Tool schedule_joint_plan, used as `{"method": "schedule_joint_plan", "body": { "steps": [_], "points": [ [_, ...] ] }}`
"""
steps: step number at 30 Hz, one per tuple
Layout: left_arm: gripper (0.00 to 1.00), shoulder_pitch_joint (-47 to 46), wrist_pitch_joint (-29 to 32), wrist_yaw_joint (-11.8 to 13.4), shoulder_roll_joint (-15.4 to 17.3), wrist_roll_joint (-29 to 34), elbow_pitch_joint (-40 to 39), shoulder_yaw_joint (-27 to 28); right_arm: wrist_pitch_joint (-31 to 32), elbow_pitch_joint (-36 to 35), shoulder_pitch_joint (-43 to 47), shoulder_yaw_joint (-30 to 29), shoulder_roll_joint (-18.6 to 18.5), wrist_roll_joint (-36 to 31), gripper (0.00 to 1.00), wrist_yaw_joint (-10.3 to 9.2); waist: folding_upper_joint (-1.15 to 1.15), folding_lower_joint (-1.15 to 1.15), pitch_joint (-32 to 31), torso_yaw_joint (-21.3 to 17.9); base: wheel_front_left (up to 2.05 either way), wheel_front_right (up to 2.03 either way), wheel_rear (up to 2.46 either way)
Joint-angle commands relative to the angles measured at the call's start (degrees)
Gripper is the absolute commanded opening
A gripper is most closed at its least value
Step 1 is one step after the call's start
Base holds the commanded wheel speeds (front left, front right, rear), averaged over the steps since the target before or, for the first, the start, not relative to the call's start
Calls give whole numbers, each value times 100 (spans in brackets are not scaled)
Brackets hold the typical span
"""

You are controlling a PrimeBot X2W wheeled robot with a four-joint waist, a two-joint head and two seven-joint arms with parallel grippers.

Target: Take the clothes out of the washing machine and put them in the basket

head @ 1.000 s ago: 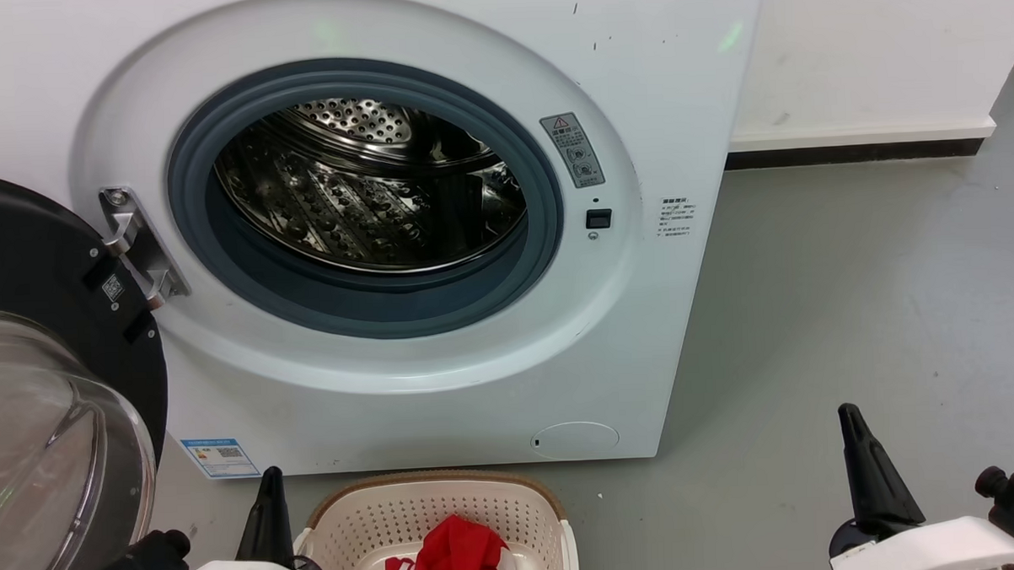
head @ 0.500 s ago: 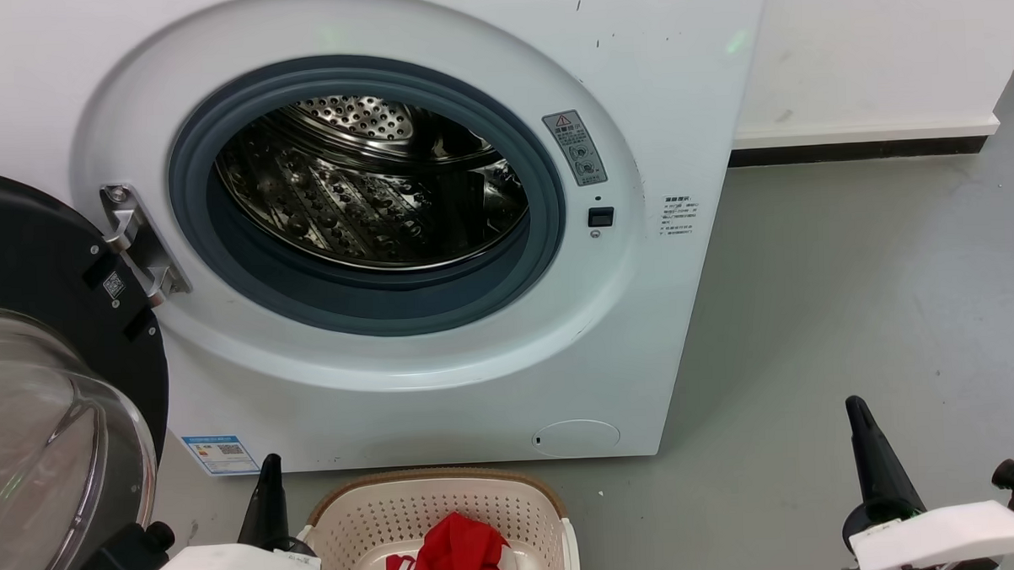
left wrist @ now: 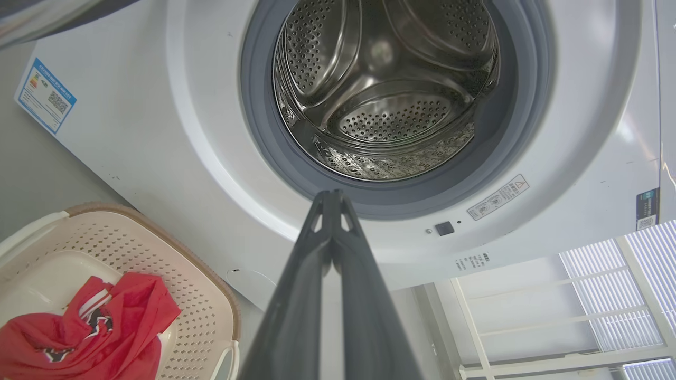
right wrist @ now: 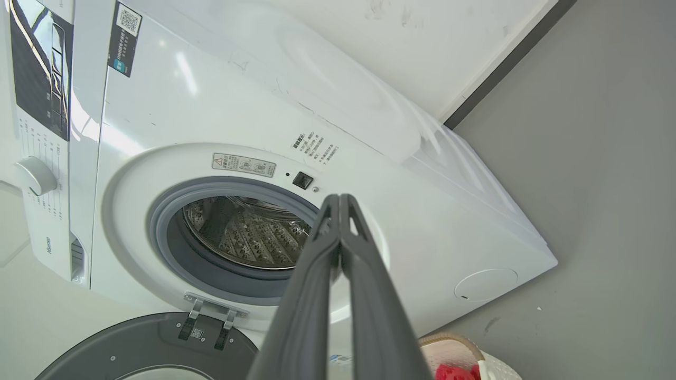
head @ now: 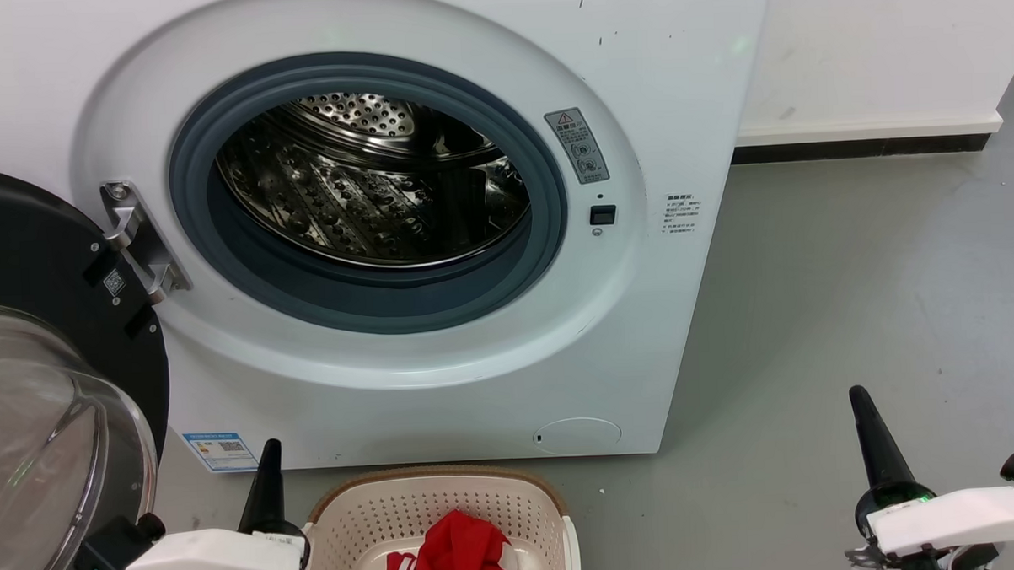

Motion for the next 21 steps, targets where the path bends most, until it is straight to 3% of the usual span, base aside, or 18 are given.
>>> {"method": "schedule_joint_plan", "body": {
  "steps": [1,21],
  "points": [
    [0,-153,53,-55,1,-219,-24,27,47,7,-197,-34,-33,239,0,0,0,0,4,3,0,0,0],
    [0,-350,328,-183,-1,-1348,97,137,335,219,-406,-160,-25,1414,0,0,0,0,39,24,0,0,0]
  ]
}}
